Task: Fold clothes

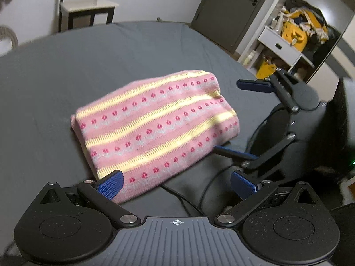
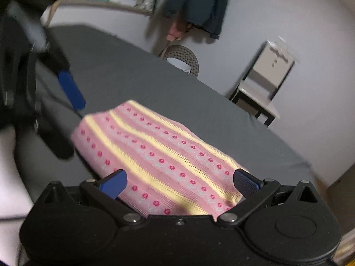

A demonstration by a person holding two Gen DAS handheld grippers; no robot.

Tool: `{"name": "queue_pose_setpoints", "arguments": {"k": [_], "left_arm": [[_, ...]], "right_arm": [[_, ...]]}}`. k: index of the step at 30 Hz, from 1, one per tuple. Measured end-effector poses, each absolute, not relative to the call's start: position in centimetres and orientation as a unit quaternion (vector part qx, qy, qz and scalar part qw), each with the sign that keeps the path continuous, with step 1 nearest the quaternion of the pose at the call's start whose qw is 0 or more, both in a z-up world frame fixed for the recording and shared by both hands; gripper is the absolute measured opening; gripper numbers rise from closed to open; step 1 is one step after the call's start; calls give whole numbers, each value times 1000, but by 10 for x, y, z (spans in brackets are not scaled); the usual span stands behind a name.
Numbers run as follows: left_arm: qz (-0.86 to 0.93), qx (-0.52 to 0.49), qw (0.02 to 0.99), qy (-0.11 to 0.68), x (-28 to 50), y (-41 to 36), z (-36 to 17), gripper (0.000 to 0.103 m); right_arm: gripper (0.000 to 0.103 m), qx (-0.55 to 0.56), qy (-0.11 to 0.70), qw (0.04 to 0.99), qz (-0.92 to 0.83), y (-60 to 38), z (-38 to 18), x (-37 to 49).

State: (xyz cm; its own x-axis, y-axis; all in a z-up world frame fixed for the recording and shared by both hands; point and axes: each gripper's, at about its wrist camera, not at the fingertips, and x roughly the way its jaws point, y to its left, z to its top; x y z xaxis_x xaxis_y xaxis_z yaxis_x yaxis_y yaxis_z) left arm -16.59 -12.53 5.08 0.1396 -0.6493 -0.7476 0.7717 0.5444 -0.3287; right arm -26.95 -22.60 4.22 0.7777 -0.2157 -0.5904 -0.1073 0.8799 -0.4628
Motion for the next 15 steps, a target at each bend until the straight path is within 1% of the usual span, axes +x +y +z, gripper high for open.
{"name": "queue_pose_setpoints", "arguments": {"k": [5,7,12,15], "left_arm": [[-453,16,761,464,-160,-102,55,103],[-445,-3,765,466,-158,-92,56,103],[-404,-4,774,487,-157,-88,48,103],[-410,-27,774,482,-155,-83,45,103]], "right_arm": [[103,-366,328,871,9,-198,19,-263],[103,-397,318,861,28,-187,10,-259],[101,-473,340,810,61,-164,-20,-242],[100,-517,341,782,69,-157,-36,-242]]}}
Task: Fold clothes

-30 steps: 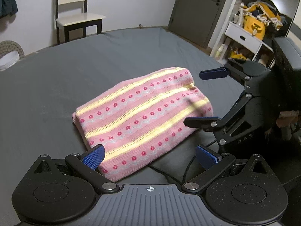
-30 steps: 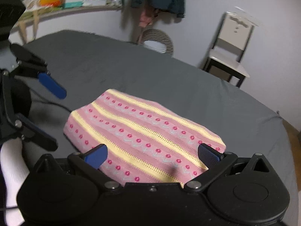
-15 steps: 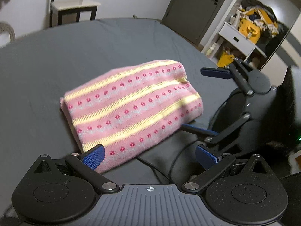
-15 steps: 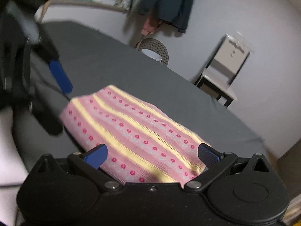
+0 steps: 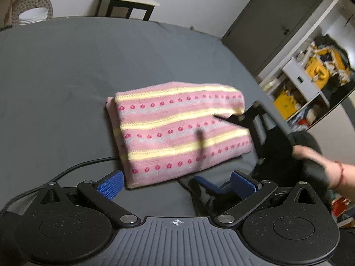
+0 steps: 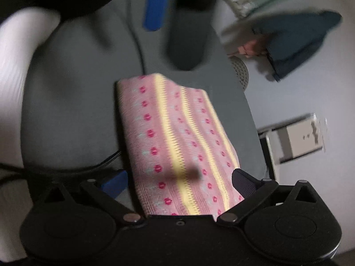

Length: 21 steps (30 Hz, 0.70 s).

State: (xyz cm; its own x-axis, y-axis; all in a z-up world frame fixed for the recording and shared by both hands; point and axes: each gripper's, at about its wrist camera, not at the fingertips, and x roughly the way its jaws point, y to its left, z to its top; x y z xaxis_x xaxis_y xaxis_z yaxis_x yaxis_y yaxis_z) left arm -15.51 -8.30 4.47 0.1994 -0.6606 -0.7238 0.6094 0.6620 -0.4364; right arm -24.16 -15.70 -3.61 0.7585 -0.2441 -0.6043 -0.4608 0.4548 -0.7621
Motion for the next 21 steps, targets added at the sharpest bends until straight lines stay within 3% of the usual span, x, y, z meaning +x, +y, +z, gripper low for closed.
{"name": "queue_pose_setpoints", "arguments": {"k": [8,10,16,18,21], "left_arm": [[-398,-54,776,487,-149,-80,40,103],[-391,-54,778,488,-148,-81,39,103],[-383,-75,781,487,-145,-78,39,103],[-384,-85,780,486,-144,-78,39,103],[-378,-106,778,490,-140,-76,37,103]], "right_arm": [[98,-608,274,743,57,-136,-68,-245],[93,-622,259,737,55,-130,-74,-244],[58,-622,248,742,42,-121,-86,-238],[37,-609,255,750,40,-123,-83,-237],[32,-570,262,778,39,-130,-67,-235]]}}
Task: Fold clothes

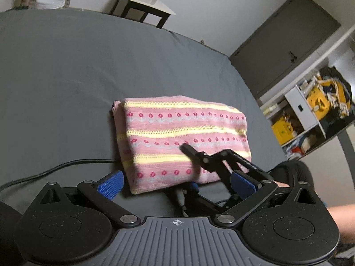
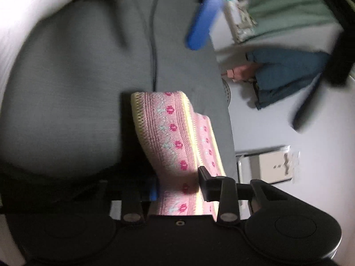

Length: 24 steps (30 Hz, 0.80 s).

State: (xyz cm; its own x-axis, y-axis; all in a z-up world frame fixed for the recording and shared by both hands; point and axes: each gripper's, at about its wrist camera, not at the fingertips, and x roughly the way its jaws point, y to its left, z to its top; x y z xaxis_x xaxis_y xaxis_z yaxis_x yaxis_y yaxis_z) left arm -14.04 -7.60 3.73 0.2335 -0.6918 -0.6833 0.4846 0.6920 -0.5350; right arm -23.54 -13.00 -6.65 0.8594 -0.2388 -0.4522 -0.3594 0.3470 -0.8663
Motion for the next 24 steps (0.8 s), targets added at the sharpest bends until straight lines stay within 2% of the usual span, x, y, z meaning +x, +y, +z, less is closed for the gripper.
{"name": "queue_pose_setpoints", "arguments": {"k": [12,18,24], "left_arm": [[-340,-304,732,506,-97,-69,9,103],[-312,-417,657,545,-74,-88,-29,103],[-230,-469,645,557,-87,-75,-39,103]], "right_arm": [[30,-351,284,892,12,-180,12,-219],[30,-326,278,903,-1,-198,25,-227],[30,-314,282,907,-4,-204,25,-222]]}}
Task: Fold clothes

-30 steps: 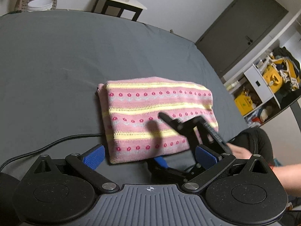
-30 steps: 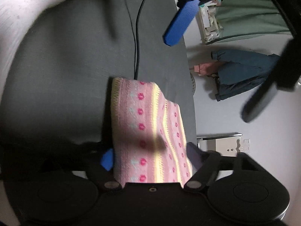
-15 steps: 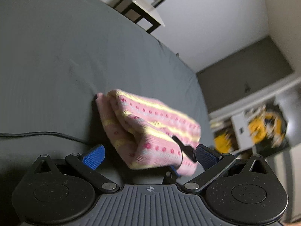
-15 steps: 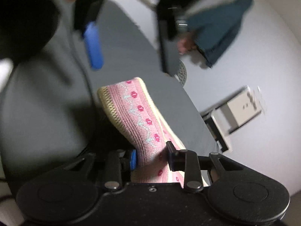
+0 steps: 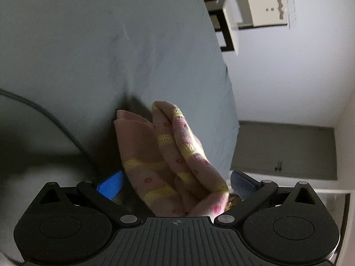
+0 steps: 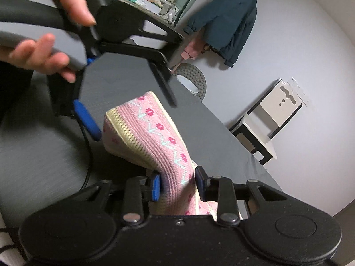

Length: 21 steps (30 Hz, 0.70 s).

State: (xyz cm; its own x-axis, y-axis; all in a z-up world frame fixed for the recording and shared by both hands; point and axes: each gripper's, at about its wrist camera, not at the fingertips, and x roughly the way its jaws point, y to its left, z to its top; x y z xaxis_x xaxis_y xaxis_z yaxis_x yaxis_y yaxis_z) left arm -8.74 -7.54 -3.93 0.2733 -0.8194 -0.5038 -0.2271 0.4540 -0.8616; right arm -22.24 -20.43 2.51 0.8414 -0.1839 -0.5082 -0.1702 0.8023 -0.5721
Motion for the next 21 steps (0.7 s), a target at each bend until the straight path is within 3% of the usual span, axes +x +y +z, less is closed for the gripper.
{"name": "queue_pose_setpoints", "arguments": {"k": [7,15,21], "left_arm": [[-205,-520,608,564,-97,-78,-60,103],[-223,-620,536,528,-84,-133,-98,103],[-240,-571,587,521,-61,-146,-88,103]], "right_arm": [[30,-307,284,909,2,-212,29,-219],[32,-309,289,906,6,-212,28,-224],[36,-328,292,898,18,-209,22,-229]]}}
